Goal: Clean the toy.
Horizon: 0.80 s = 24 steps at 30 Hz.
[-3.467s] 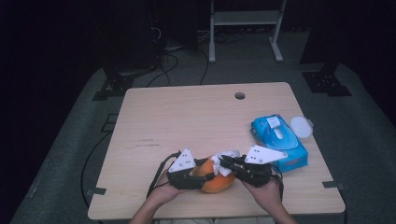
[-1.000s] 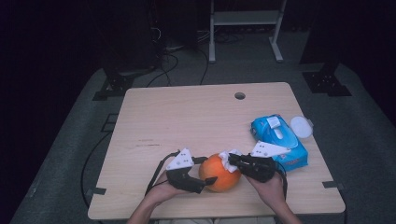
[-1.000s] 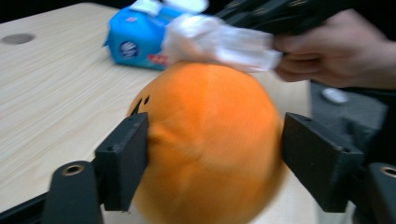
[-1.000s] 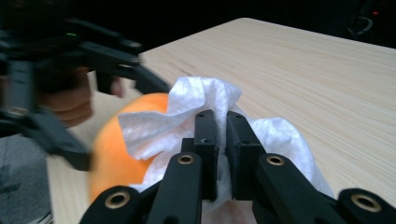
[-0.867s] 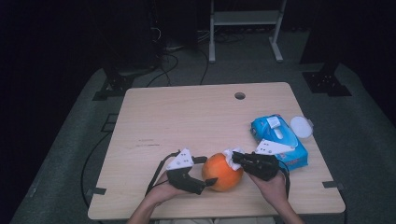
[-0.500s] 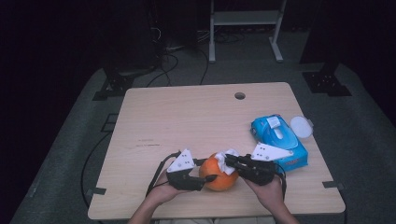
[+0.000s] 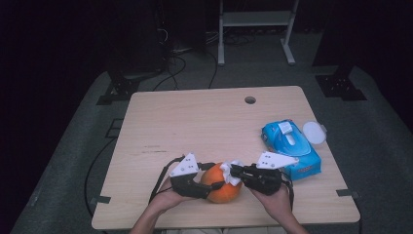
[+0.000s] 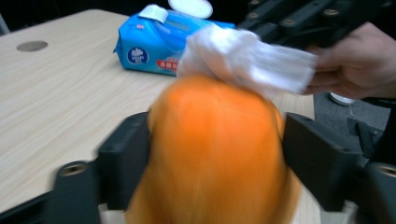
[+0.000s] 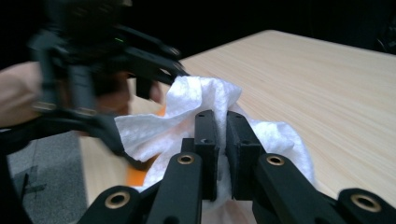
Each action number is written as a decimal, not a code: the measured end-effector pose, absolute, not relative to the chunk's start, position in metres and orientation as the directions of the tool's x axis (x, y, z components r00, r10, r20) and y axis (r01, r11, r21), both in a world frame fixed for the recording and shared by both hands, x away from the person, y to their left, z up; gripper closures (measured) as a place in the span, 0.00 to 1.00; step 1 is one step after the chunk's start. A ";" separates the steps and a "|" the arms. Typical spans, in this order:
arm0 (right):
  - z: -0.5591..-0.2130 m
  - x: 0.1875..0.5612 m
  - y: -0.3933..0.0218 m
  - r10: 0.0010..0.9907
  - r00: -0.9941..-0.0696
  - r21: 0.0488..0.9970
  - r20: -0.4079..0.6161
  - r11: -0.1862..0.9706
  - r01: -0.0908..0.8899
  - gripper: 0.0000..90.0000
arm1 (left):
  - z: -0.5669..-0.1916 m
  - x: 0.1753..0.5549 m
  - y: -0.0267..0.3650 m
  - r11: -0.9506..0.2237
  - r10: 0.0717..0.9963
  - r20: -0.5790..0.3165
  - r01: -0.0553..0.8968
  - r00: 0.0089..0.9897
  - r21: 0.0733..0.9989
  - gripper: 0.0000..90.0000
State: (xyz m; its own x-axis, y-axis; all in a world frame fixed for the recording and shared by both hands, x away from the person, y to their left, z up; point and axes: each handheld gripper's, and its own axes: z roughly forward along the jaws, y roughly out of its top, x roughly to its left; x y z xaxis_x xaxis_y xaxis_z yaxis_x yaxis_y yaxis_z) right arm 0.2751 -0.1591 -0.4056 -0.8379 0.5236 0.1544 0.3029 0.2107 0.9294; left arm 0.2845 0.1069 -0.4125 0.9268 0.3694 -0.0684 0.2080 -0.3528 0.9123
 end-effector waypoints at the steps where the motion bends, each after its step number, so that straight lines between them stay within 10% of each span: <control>1: -0.407 0.277 -0.162 0.537 -0.829 0.929 0.156 0.205 0.308 0.92 | -0.414 0.285 0.107 -0.358 0.373 -0.071 0.214 0.925 0.909 0.24; 24: -0.400 0.265 -0.154 0.547 -0.836 0.944 0.051 0.246 0.218 0.92 | -0.423 0.287 0.103 -0.333 0.426 -0.059 0.217 0.903 0.917 0.41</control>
State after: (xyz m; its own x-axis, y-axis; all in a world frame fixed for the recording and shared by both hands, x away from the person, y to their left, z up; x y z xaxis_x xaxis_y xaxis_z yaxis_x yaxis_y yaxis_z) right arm 0.2646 -0.1543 -0.3997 -0.8356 0.5470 0.0510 0.2184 0.2455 0.9445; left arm 0.2872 0.1031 -0.4227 0.9027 0.4262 -0.0589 0.2174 -0.3335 0.9173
